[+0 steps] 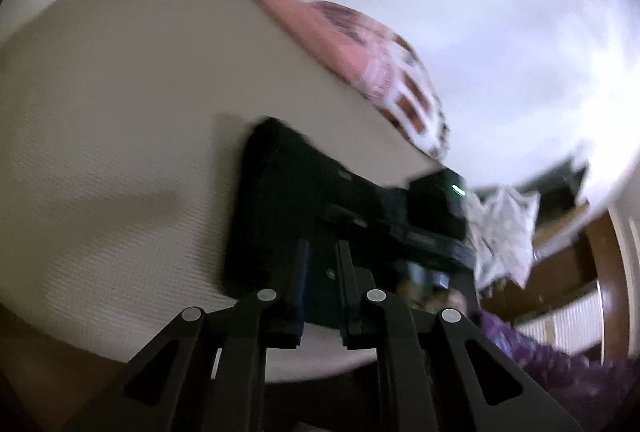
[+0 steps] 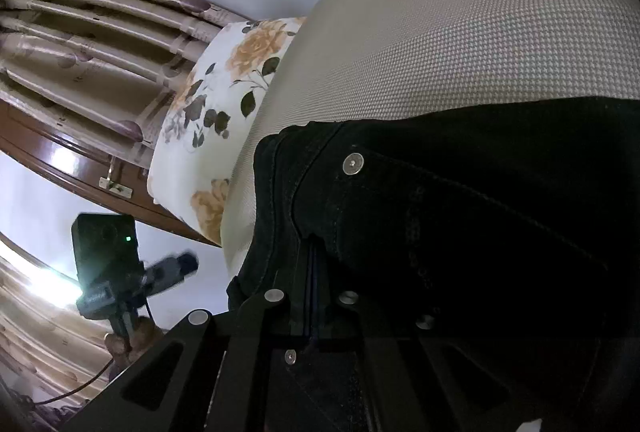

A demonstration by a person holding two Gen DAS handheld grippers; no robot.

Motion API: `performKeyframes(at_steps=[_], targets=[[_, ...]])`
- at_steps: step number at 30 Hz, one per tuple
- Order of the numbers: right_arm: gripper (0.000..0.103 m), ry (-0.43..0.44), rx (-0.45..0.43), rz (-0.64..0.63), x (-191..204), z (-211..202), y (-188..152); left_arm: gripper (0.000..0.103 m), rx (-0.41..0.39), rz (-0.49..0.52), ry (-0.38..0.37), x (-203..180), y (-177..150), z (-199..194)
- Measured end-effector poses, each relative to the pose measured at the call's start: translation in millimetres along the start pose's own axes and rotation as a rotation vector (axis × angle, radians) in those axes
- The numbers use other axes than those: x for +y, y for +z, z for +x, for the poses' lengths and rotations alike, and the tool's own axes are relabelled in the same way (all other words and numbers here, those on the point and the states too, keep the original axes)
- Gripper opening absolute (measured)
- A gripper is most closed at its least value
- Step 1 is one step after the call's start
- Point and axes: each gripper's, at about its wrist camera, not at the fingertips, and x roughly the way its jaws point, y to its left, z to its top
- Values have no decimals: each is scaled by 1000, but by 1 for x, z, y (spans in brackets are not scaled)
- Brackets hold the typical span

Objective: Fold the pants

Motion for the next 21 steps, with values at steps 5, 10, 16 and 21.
performKeyframes(at_steps=[5, 10, 16, 21], targets=[[0, 16, 0, 13, -3, 0, 1, 24, 73, 104, 27, -34, 12, 49], [0, 35, -2, 29, -6, 0, 1, 25, 40, 22, 13, -19, 52, 81], [0, 35, -1, 32, -8, -1, 2, 5, 14, -234, 31, 59, 68, 111], [46, -40, -109, -27, 19, -52, -16, 4, -35, -172, 81, 51, 62, 109]])
